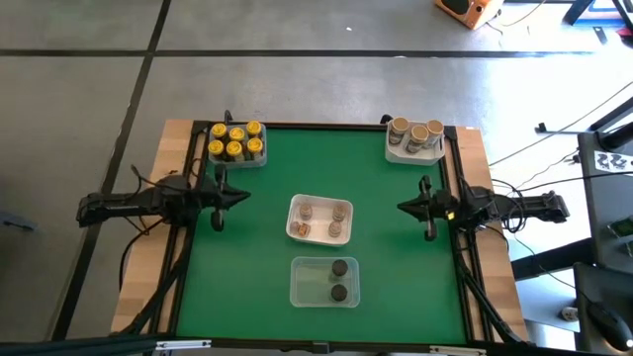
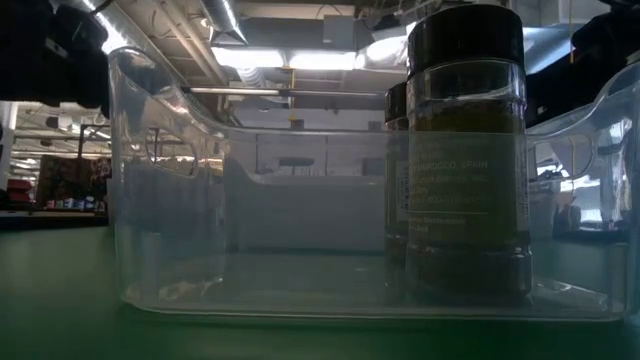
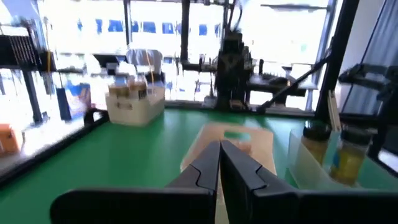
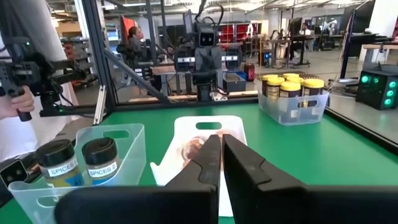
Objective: Sort spices by type
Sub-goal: Return to Home Position
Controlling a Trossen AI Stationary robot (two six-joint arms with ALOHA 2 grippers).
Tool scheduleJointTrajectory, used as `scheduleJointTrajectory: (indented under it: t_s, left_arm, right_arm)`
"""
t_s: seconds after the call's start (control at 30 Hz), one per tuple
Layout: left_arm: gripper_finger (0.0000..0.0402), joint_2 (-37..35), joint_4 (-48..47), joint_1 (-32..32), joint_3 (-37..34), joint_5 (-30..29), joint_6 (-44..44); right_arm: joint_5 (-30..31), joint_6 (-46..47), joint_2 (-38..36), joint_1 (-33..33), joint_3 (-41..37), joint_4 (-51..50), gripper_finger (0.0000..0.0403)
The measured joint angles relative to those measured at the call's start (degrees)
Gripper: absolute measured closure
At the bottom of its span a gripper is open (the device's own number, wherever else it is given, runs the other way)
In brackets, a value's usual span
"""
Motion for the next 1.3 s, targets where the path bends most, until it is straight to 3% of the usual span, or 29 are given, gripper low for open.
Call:
scheduleJointTrajectory:
  t_s: [1.3]
  left_arm:
    - [0.0391, 0.30, -0.25, 0.50, 0.24, -1.32, -0.12]
  right_arm:
    - [0.16, -0.02, 0.34, 0.01, -0.17, 0.39, 0.0384]
